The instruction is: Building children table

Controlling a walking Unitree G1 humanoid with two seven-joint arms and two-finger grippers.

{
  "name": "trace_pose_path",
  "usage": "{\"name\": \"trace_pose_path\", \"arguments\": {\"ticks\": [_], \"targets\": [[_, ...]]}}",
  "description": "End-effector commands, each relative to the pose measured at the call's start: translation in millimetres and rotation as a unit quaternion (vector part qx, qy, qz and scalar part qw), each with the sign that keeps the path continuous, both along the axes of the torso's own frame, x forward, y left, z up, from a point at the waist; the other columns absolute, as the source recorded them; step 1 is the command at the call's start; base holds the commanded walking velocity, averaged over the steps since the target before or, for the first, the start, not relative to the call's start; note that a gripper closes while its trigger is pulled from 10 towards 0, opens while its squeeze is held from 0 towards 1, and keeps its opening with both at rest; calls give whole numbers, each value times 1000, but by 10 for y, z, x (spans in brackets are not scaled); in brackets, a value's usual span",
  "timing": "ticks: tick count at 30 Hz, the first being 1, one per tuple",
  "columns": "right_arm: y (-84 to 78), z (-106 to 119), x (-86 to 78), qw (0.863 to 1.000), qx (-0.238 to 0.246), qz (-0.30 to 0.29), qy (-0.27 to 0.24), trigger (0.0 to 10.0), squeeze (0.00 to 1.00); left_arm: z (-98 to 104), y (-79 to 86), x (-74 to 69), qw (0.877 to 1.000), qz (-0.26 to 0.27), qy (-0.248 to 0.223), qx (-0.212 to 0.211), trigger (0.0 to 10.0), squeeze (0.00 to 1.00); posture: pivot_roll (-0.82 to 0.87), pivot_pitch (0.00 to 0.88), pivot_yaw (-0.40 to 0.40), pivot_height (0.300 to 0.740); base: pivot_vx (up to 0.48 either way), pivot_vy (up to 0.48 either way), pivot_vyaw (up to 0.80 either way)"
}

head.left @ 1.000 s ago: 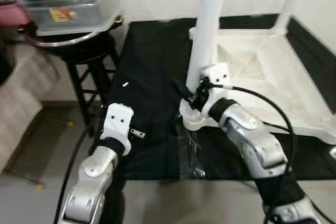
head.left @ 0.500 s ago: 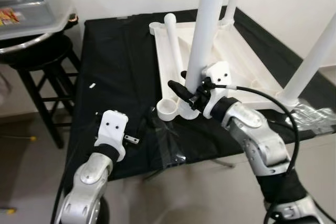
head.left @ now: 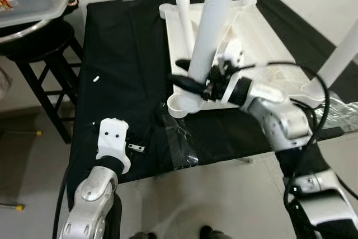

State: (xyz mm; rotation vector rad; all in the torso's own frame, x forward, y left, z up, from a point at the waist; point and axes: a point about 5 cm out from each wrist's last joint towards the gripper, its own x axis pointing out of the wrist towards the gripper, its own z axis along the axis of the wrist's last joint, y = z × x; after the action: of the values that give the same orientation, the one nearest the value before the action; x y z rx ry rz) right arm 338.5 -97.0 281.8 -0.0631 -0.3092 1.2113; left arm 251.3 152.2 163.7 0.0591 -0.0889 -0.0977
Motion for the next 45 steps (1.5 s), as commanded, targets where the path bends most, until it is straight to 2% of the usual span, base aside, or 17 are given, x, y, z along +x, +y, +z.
{"name": "trace_pose_path", "arguments": {"ticks": [1, 3, 4, 8, 12, 14, 15, 20, 21, 27, 30, 33, 36, 39, 40, 42, 45], "targets": [[22, 55, 9, 1000, 7, 22, -8, 10000, 0, 7, 32, -52, 1000, -2, 5, -10, 10000, 0, 52, 306, -6, 740, 0, 0, 0], [49, 121, 73, 999, 4, 44, -14, 10000, 0, 87, 34, -99, 999, -29, -3, -29, 10000, 0, 61, 320, -6, 740, 0, 0, 0], [49, 121, 73, 999, 4, 44, -14, 10000, 0, 87, 34, -99, 999, -29, -3, -29, 10000, 0, 61, 320, -6, 740, 0, 0, 0], [47, 166, 130, 997, -26, 71, -26, 10000, 0, 201, 4, -189, 995, -91, -19, -38, 10000, 0, 65, 338, -3, 740, 0, 0, 0], [72, 162, 137, 988, -95, 110, -52, 10000, 0, 345, -76, -322, 981, -191, -33, -17, 10000, 0, 65, 348, -4, 740, 0, 0, 0], [72, 162, 137, 988, -95, 110, -52, 10000, 0, 345, -76, -322, 981, -191, -33, -17, 10000, 0, 65, 348, -4, 740, 0, 0, 0], [108, 164, 123, 982, -121, 133, -63, 10000, 0, 401, -87, -336, 977, -211, -37, -15, 10000, 0, 64, 349, -4, 740, 0, 0, 0], [152, 180, 115, 975, -141, 153, -76, 10000, 0, 436, -95, -331, 974, -221, -40, -9, 10000, 0, 63, 350, -8, 740, 0, 0, 0], [214, 220, 119, 968, -160, 168, -98, 10000, 0, 443, -121, -317, 974, -225, -42, 7, 10000, 0, 58, 345, -14, 740, 0, 0, 0], [264, 255, 126, 963, -171, 174, -114, 10000, 0, 428, -151, -312, 974, -224, -40, 13, 10000, 0, 54, 346, -20, 740, 0, 0, 0], [321, 372, 160, 968, -146, 154, -134, 10000, 0, 338, -208, -346, 977, -210, -28, 31, 10000, 0, 51, 343, -30, 740, 0, 0, 0], [312, 602, 237, 987, -55, 59, -138, 10000, 0, 323, -274, -337, 982, -186, -27, 18, 10000, 0, 52, 312, -50, 740, 0, 0, 0], [294, 646, 218, 990, -25, 21, -138, 10000, 0, 354, -262, -292, 985, -168, -29, 4, 10000, 0, 54, 292, -59, 740, 0, 0, 0], [258, 565, 88, 990, -13, -20, -139, 10000, 0, 372, -167, -202, 991, -130, -29, -13, 10000, 0, 44, 255, -65, 740, 0, 0, 0], [258, 565, 88, 990, -13, -20, -139, 10000, 0, 372, -167, -202, 991, -130, -29, -13, 10000, 0, 44, 255, -65, 740, 0, 0, 0], [227, 460, -68, 990, 6, -46, -133, 10000, 0, 353, -91, -147, 993, -111, -27, -19, 10000, 0, 17, 217, -57, 740, 0, 0, 0], [209, 390, -149, 991, 13, -65, -120, 10000, 0, 346, -60, -125, 994, -103, -29, -18, 10000, 0, 13, 211, -56, 740, 0, 0, 0]]}}
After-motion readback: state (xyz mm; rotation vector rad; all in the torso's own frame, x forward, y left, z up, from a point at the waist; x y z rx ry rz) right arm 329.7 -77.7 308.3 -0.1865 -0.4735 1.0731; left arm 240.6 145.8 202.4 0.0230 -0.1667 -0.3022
